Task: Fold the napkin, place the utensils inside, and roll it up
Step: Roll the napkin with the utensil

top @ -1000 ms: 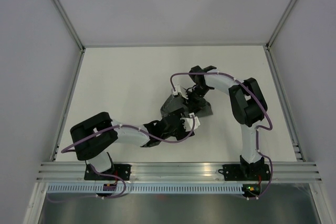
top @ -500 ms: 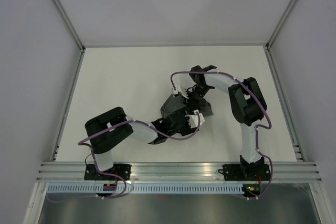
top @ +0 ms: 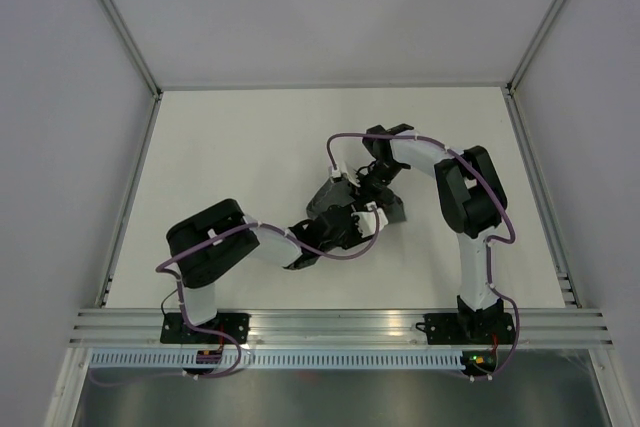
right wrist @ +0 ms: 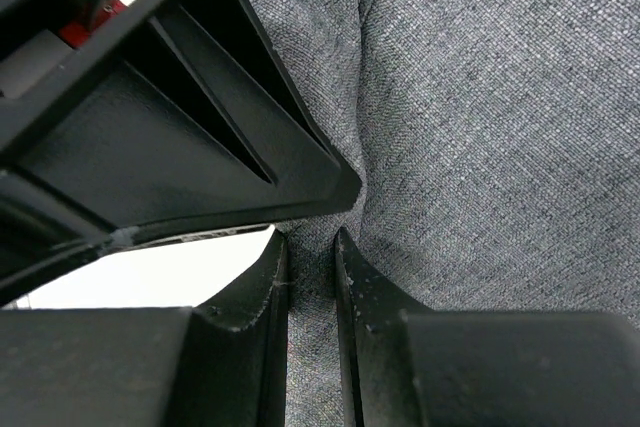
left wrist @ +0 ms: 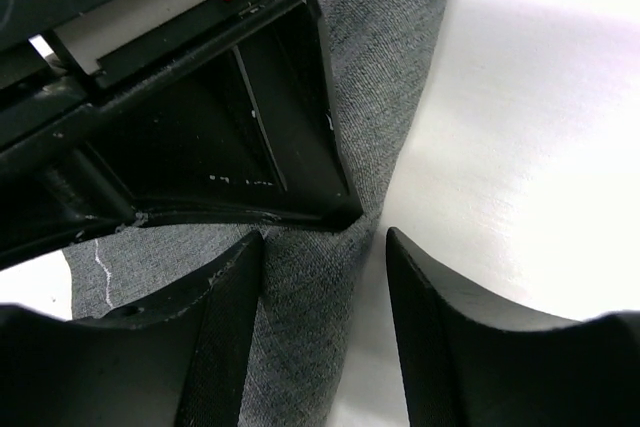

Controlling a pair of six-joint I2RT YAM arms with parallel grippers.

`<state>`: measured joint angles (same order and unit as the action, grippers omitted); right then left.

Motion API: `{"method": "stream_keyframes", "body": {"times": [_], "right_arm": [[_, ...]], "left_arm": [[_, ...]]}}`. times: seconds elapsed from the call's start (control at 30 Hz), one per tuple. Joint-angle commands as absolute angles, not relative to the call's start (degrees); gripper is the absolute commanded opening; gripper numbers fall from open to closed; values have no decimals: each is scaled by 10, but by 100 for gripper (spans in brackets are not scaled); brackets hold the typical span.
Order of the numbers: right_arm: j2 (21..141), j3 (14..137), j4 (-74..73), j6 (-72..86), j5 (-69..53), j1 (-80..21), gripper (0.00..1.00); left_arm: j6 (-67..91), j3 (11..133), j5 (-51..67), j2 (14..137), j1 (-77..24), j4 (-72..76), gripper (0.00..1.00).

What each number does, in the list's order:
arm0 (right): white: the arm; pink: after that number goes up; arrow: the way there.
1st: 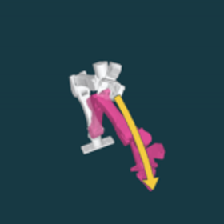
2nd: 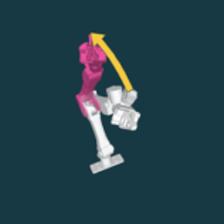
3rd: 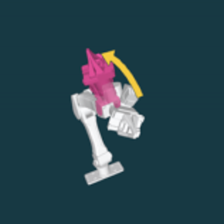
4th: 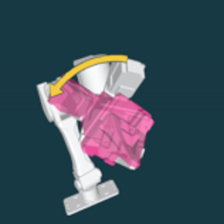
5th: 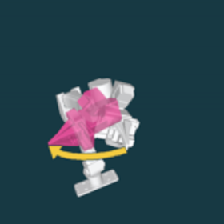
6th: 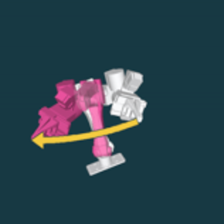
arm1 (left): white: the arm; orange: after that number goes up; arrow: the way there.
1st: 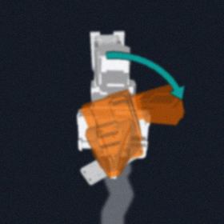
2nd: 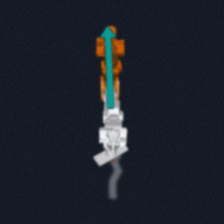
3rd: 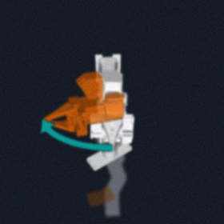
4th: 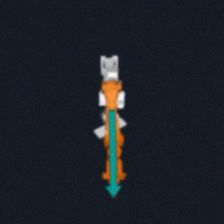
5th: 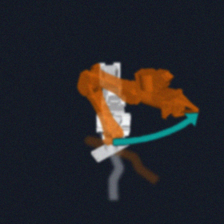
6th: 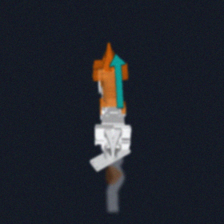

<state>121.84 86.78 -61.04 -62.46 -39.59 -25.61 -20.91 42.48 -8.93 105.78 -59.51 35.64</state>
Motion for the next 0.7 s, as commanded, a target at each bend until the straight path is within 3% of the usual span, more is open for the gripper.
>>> {"method": "stream_keyframes", "body": {"times": [0.0,0.17,0.3,0.33,0.37,0.5,0.6,0.67], "right_arm": [[1288,829,-613,-643,-287,-253,0],[1292,839,-627,-643,-300,-250,0],[1295,849,-642,-642,-315,-245,0],[1296,851,-646,-642,-317,-244,1],[1295,853,-648,-642,-320,-243,1],[1293,862,-658,-640,-333,-236,11],[1288,880,-675,-642,-359,-224,29],[1282,900,-701,-652,-387,-212,34]], "left_arm": [[-178,435,-56,1080,-592,340,57],[-171,443,-41,1087,-589,316,44],[-169,443,-33,1090,-589,308,24],[-168,443,-32,1091,-589,308,11],[-167,443,-29,1092,-589,305,7],[-165,450,-10,1095,-589,285,2],[-159,455,21,1099,-584,269,2],[-150,459,42,1101,-579,262,2]]}}
